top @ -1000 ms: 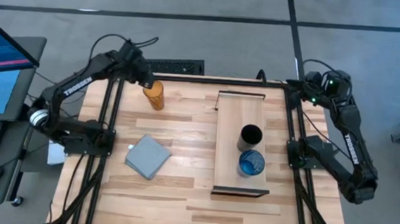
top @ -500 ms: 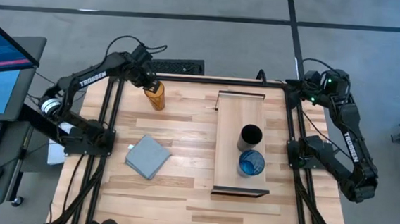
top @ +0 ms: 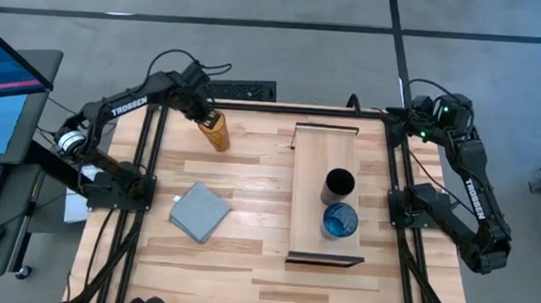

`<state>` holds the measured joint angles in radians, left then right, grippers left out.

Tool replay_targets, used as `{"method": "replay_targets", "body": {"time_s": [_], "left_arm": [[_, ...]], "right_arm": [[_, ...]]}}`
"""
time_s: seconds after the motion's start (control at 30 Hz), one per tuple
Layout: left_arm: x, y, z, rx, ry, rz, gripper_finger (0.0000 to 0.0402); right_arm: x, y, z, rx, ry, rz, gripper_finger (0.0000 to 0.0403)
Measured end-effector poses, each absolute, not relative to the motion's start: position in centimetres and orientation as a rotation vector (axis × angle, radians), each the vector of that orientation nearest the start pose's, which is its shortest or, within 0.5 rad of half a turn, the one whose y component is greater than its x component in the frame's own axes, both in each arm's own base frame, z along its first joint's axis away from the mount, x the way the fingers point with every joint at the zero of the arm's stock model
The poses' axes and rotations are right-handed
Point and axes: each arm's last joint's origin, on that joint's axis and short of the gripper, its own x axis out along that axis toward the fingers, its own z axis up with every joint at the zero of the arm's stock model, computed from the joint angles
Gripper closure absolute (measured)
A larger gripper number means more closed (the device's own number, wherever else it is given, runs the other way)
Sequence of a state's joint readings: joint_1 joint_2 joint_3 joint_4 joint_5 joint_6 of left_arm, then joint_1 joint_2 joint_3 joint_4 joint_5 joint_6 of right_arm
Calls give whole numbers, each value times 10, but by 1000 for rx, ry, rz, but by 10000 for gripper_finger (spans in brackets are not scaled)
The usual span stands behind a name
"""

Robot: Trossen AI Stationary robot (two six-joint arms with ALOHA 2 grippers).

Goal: Stack small to large cups/mugs on shelf
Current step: Put the brown cup on the shelf

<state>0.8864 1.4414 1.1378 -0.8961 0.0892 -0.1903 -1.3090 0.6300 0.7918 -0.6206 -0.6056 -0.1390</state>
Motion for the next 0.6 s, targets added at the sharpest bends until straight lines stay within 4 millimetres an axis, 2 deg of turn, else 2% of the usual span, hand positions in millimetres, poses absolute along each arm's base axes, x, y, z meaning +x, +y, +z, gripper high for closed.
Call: {"method": "replay_targets", "body": {"time_s": [0.17,0.27,0.43,0.6], "left_arm": [[190,206,263,-713,937,699,398],[204,201,272,-687,876,614,399],[233,187,302,-593,753,504,400],[256,172,332,-498,748,454,401]], "right_arm": [[47,-113,317,251,316,-668,199],[47,-113,317,251,316,-668,199],[47,-113,317,251,316,-668,199],[47,-113,317,251,316,-668,198]]}}
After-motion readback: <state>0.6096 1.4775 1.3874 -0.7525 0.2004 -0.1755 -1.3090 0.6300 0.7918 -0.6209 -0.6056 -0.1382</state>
